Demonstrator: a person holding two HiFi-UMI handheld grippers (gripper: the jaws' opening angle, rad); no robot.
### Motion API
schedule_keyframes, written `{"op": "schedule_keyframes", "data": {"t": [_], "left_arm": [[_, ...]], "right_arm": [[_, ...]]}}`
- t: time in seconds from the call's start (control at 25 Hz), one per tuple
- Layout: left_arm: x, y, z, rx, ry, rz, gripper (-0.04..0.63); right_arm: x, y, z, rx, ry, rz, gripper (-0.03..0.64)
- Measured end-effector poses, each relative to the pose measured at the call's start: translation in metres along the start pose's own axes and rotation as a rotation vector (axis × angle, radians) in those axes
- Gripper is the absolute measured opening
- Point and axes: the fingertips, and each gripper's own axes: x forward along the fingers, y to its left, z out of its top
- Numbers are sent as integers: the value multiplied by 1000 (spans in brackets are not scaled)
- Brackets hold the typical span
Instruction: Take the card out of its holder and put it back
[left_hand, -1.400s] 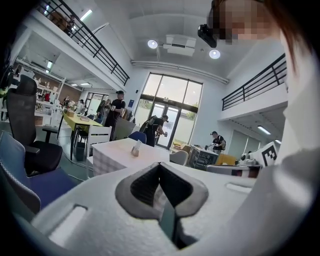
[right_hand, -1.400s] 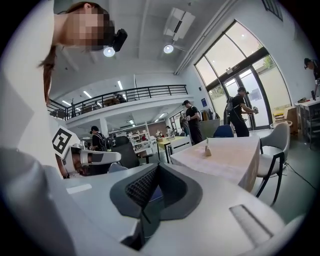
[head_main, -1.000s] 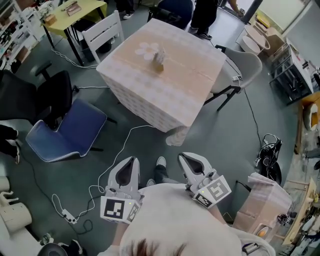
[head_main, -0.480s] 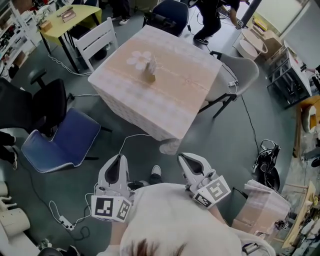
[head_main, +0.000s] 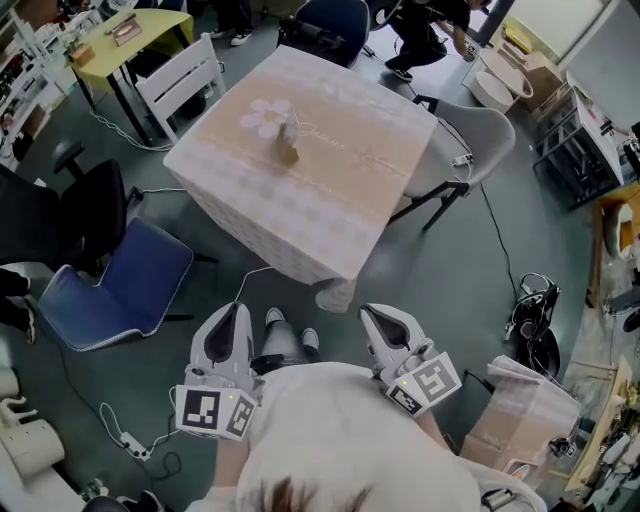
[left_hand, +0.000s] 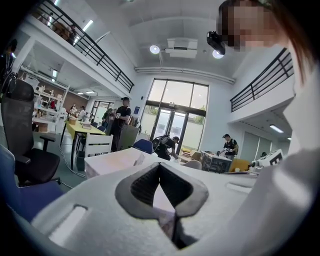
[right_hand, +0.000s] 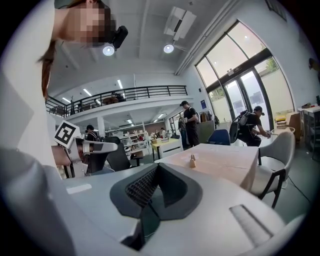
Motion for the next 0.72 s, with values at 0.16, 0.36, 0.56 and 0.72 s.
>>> {"op": "schedule_keyframes", "data": {"t": [0.16, 0.36, 0.56, 0.72], "left_arm": [[15, -2, -1, -2, 15, -29, 0], [33, 7, 2, -8, 28, -58, 0], [58, 31, 17, -9, 21, -65, 0], [77, 55, 36, 1, 23, -81, 0]], "right_arm": [[4, -8, 0, 5, 3, -16, -3], [20, -16, 6, 3, -2, -34, -2], [54, -17, 19, -14, -12, -10, -2], [90, -18, 35, -34, -9, -26, -2]]}}
